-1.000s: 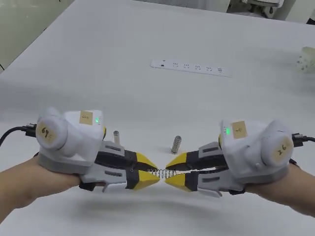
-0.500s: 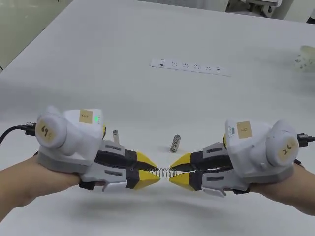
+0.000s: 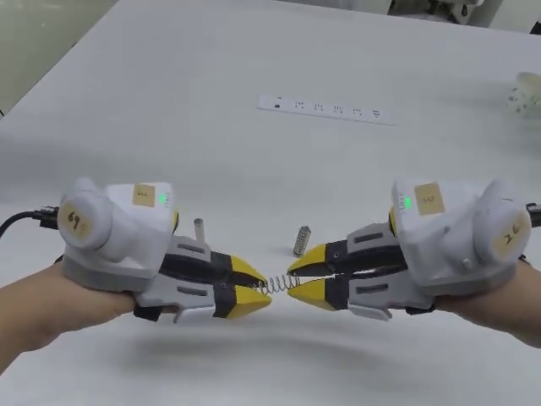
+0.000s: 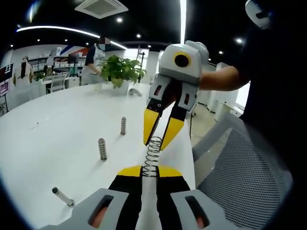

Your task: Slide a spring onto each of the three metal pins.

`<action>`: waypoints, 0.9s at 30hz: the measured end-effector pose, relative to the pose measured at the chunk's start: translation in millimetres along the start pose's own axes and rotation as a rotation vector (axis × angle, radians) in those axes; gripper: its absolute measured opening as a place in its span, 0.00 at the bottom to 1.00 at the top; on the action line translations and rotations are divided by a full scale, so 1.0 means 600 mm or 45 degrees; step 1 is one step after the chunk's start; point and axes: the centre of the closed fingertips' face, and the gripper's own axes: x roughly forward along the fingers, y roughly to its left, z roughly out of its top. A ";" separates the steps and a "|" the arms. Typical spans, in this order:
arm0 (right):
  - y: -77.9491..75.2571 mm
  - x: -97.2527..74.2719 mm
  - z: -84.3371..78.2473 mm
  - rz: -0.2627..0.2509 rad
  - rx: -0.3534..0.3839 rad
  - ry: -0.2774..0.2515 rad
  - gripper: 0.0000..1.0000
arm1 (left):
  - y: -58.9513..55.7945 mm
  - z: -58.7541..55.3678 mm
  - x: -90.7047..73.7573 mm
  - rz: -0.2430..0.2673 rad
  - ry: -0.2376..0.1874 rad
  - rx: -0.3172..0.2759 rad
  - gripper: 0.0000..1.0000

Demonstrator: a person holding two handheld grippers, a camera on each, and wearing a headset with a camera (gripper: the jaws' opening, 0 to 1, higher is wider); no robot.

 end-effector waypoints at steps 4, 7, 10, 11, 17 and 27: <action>0.003 0.001 0.016 0.016 0.017 -0.038 0.07 | -0.002 -0.006 0.003 -0.002 0.022 0.011 0.02; 0.003 0.005 0.023 0.017 0.019 -0.052 0.07 | -0.002 -0.008 0.006 -0.003 0.032 0.016 0.02; 0.004 0.007 0.026 0.015 0.023 -0.060 0.07 | 0.000 -0.009 0.006 -0.003 0.040 0.025 0.02; 0.003 0.007 0.027 0.012 0.026 -0.064 0.07 | 0.000 -0.009 0.006 -0.003 0.040 0.025 0.02; 0.003 0.013 0.036 -0.010 0.026 -0.086 0.07 | 0.002 -0.008 0.005 0.001 0.042 0.029 0.02; 0.002 0.016 0.041 -0.022 0.038 -0.100 0.07 | 0.004 -0.006 0.006 0.004 0.041 0.033 0.02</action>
